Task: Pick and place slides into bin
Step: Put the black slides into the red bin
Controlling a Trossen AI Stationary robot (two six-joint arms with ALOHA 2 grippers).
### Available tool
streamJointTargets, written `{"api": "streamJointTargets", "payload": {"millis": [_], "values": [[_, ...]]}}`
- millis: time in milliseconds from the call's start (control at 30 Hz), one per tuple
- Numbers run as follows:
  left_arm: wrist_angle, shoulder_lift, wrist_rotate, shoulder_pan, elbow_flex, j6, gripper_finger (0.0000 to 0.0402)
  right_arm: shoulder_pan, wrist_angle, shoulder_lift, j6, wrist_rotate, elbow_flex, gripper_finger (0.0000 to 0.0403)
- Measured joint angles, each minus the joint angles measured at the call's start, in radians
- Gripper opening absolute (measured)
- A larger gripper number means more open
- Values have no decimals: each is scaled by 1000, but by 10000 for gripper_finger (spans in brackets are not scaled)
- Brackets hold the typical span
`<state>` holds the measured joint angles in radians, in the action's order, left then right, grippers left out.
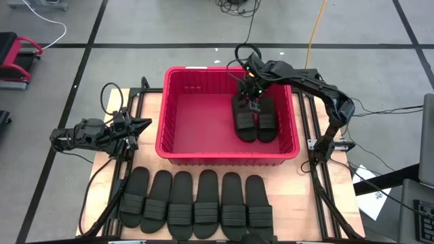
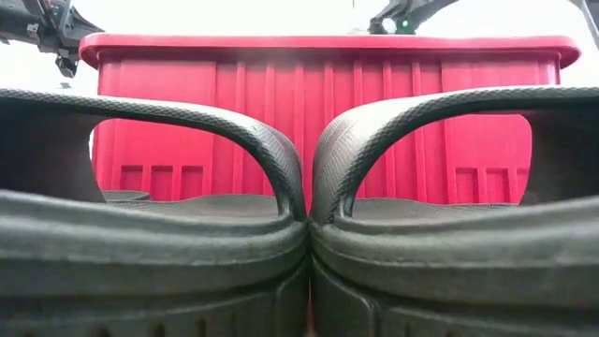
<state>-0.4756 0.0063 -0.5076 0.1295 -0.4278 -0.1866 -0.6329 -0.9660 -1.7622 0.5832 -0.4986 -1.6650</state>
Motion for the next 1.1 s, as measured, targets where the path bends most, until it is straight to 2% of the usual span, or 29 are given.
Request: {"api": "streamJointTargets", "payload": {"millis": [133, 267, 367, 533, 700, 1100], "values": [[0, 0, 2, 0, 0, -32, 31, -8, -90, -59, 78, -5, 0, 132], [1, 0, 2, 0, 0, -55, 31, -48, -147, -116, 147, -33, 0, 147], [1, 0, 2, 0, 0, -64, 31, -69, -152, -139, 166, -77, 0, 165], [1, 0, 3, 0, 0, -81, 31, -80, -116, -169, 177, -77, 0, 205], [1, 0, 3, 0, 0, -81, 31, -80, -82, -218, 147, -24, 1, 234], [-3, 0, 3, 0, 0, -73, 31, -80, -122, -281, 101, -26, 9, 231]]}}
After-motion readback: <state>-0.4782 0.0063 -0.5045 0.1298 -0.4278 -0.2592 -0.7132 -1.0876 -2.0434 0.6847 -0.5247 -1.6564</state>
